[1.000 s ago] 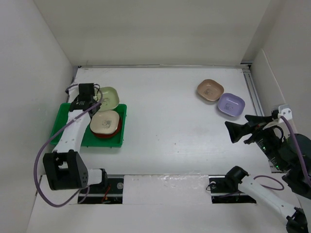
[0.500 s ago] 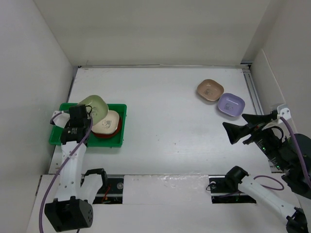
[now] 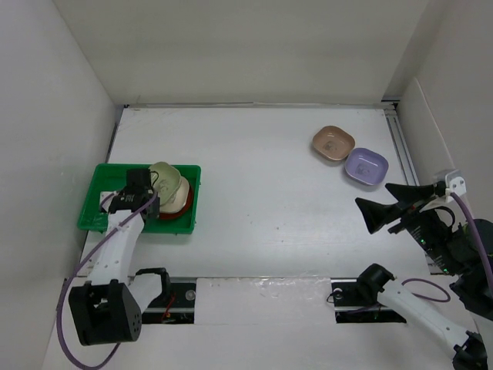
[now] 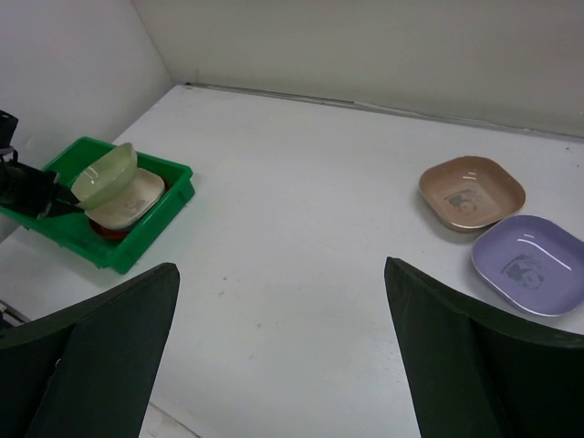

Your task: Place the plates into the plastic bin on the countertop

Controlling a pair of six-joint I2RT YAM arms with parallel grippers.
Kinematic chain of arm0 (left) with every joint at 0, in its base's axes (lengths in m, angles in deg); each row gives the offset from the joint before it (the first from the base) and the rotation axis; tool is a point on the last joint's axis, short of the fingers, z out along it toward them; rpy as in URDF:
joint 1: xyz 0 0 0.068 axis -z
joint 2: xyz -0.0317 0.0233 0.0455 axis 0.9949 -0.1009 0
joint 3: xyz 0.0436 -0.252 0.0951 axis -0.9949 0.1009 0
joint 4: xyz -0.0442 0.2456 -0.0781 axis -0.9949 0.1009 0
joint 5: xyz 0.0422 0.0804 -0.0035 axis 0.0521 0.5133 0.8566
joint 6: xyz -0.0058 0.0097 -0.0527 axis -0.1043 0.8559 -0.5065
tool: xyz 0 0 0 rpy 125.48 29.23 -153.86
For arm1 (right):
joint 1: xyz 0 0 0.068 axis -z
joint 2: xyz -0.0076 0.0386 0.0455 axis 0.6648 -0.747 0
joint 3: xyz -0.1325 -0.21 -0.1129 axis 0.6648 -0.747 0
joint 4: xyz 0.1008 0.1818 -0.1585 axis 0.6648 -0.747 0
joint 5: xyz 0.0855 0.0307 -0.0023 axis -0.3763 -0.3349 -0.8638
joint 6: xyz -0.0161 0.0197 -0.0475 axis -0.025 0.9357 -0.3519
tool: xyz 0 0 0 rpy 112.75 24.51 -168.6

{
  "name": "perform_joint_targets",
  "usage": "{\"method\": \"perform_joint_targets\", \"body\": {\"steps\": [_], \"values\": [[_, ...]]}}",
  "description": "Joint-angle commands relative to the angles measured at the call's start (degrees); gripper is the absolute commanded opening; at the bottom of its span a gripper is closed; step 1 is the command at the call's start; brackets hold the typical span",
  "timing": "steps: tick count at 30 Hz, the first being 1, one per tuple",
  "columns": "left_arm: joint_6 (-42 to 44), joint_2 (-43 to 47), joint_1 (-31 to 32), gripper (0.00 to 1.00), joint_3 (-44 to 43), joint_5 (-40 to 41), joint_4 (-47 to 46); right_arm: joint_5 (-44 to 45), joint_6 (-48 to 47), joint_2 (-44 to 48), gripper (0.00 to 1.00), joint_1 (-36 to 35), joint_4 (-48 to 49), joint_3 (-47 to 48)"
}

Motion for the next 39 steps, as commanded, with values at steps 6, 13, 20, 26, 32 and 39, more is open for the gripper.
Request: {"method": "perform_joint_targets", "body": {"steps": [6,13,20,26,32,39], "values": [[-5.71,1.39,0.08,0.62,-1.26,-1.94,-1.65,-0.72,-1.59,1.08,1.00,-0.61,2.59,-0.14],[1.21,7.37,0.08,1.00,-7.67,-3.61,-3.58,2.69,2.33,-2.42,1.00,-0.61,3.21,-1.28],[17.02,4.13,0.08,1.00,-13.83,-2.91,-5.96,10.68,10.70,-14.46,1.00,-0.61,10.05,-8.04],[32.25,-4.81,0.08,1.00,-13.04,-15.30,-18.26,-0.77,12.12,-34.02,1.00,23.61,21.82,-12.27],[40.79,-12.13,7.70,1.00,-17.32,-16.82,-22.14,-0.46,10.80,-51.28,1.00,38.65,24.39,-5.08],[42.37,-21.09,30.12,1.00,-27.27,-5.57,-17.83,-1.34,10.80,-63.95,1.00,50.35,25.09,-3.66]]}}
